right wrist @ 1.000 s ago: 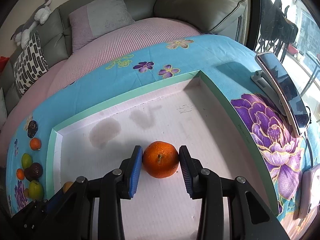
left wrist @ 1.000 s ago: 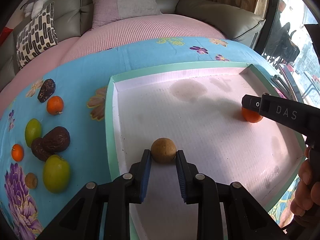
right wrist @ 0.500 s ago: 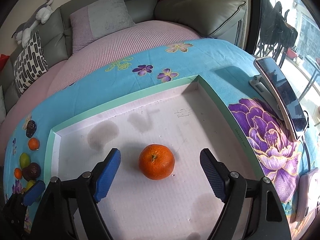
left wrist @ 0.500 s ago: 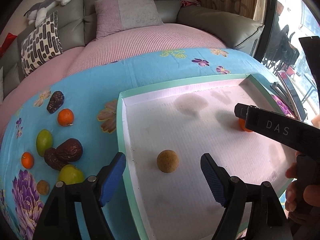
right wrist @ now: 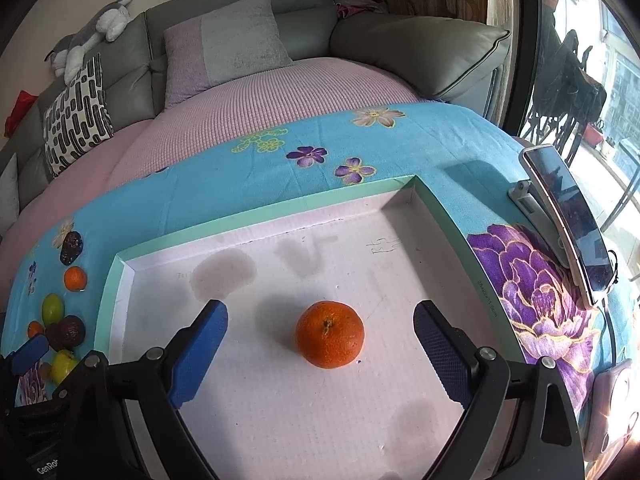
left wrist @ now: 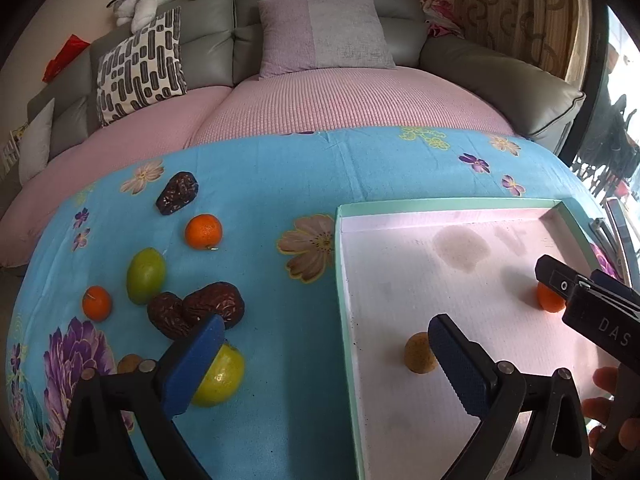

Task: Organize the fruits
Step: 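Move both open tools back toward the remaining fruits on the bedspread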

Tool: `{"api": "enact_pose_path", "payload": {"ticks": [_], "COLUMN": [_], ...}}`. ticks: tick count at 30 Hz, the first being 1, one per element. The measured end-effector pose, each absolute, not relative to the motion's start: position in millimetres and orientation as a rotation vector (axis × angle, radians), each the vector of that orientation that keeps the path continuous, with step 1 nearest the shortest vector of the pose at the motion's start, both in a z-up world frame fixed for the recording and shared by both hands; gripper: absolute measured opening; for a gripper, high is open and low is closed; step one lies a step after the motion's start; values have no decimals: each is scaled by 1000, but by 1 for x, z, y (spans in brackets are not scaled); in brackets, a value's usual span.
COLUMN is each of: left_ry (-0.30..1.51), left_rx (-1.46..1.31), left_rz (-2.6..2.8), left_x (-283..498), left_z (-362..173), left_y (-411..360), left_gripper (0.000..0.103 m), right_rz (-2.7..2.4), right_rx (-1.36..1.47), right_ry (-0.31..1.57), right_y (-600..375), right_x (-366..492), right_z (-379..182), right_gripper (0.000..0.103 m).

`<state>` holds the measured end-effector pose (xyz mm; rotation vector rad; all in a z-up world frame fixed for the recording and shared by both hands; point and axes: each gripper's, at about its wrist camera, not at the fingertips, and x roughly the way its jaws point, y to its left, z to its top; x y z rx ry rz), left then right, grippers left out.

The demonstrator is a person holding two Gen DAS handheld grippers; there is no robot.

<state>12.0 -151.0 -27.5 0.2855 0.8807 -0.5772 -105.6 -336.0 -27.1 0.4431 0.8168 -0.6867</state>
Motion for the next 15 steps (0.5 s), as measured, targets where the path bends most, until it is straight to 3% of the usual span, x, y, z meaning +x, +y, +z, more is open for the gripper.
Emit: {"api": "enact_pose_path", "payload": {"ticks": [15], "left_ry": [1031], "left_rx": [137], "left_rz": [-249], "left_x": [77], "left_z": [-41], "left_y": [-75], "left_gripper": [103], "right_rz": [-574], "right_rx": [376], "right_ry": [765], "right_y": [-303], "right_x": [-85], "right_z": [-16], "right_gripper": [94]}}
